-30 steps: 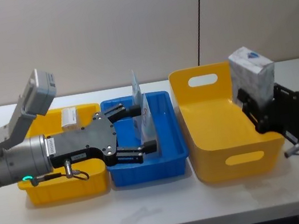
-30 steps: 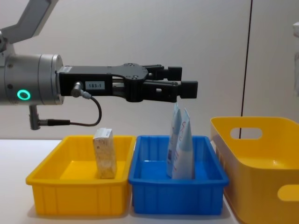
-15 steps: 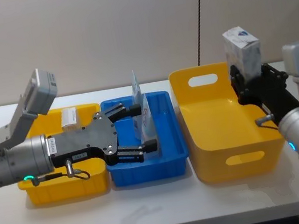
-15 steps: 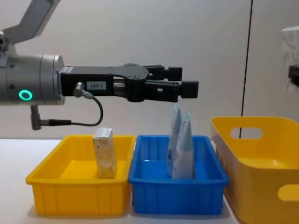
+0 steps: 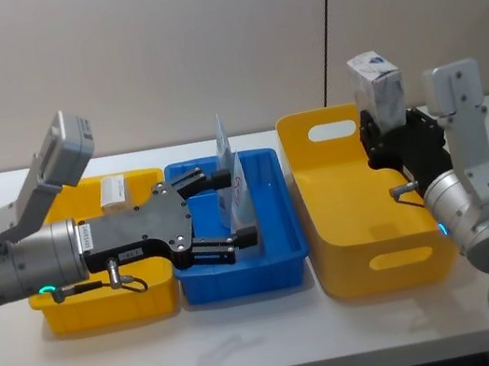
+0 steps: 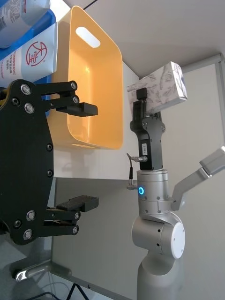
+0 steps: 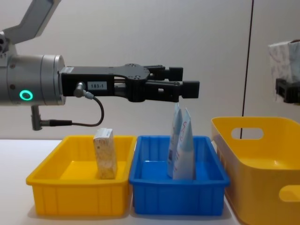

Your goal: Bimanual collaborative sorting of washing and personal care products

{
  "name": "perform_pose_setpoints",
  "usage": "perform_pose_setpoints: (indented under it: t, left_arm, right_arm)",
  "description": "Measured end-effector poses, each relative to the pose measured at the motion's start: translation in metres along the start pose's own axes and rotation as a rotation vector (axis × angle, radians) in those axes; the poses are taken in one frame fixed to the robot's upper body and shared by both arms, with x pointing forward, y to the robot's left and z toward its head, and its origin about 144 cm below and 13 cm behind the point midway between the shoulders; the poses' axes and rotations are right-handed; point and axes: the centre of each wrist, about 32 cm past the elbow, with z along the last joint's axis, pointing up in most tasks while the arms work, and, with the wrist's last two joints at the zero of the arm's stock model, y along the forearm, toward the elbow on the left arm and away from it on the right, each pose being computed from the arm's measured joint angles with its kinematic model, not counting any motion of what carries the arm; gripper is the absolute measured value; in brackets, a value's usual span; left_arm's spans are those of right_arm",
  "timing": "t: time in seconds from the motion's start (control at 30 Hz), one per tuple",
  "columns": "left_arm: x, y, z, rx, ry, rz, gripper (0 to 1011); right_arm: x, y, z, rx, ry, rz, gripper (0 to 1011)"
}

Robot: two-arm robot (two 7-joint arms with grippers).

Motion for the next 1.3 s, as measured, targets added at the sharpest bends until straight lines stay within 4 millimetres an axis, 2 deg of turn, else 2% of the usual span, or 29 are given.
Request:
perform_pose_setpoints:
  t: [0.63, 0.67, 0.7, 0.73, 0.83, 0.87, 0.93, 0.97, 1.3]
  left_arm:
    - [0.0, 0.0, 0.0, 0.0, 0.0, 0.001, 1001]
    - [0.0, 0.0, 0.0, 0.0, 0.0, 0.001, 1001]
    - [0.0, 0.0, 0.0, 0.0, 0.0, 0.001, 1002]
    - [0.0, 0.0, 0.0, 0.0, 0.0, 0.001, 1001]
    - [0.0, 0.0, 0.0, 0.0, 0.0, 0.001, 1001]
    - [0.0, 0.0, 0.0, 0.0, 0.0, 0.001, 1001]
    - [0.0, 0.0, 0.0, 0.0, 0.0, 0.001, 1002]
    - [0.0, 0.0, 0.0, 0.0, 0.0, 0.001, 1002]
    - [0.0, 0.0, 0.0, 0.0, 0.0, 0.001, 1001]
  right_arm:
    - [-0.003, 0.0026, -0.004, -0.046, -0.007, -0.032, 370]
    - [-0.0031, 0.0027, -0.0041, -0.048, -0.007, -0.033, 412]
    - [-0.0031, 0.0028, -0.0041, -0.049, -0.007, -0.034, 412]
    - [-0.0031, 0.0028, -0.0042, -0.049, -0.007, -0.034, 475]
    - [-0.0032, 0.003, -0.0044, -0.052, -0.008, -0.036, 563]
    - [-0.0032, 0.003, -0.0045, -0.052, -0.008, -0.037, 627]
    - [-0.0032, 0.0031, -0.0045, -0.054, -0.008, -0.038, 663]
    - [-0.0032, 0.0031, -0.0046, -0.054, -0.008, -0.038, 724]
    - [-0.0034, 0.0032, -0.0049, -0.058, -0.009, -0.04, 992]
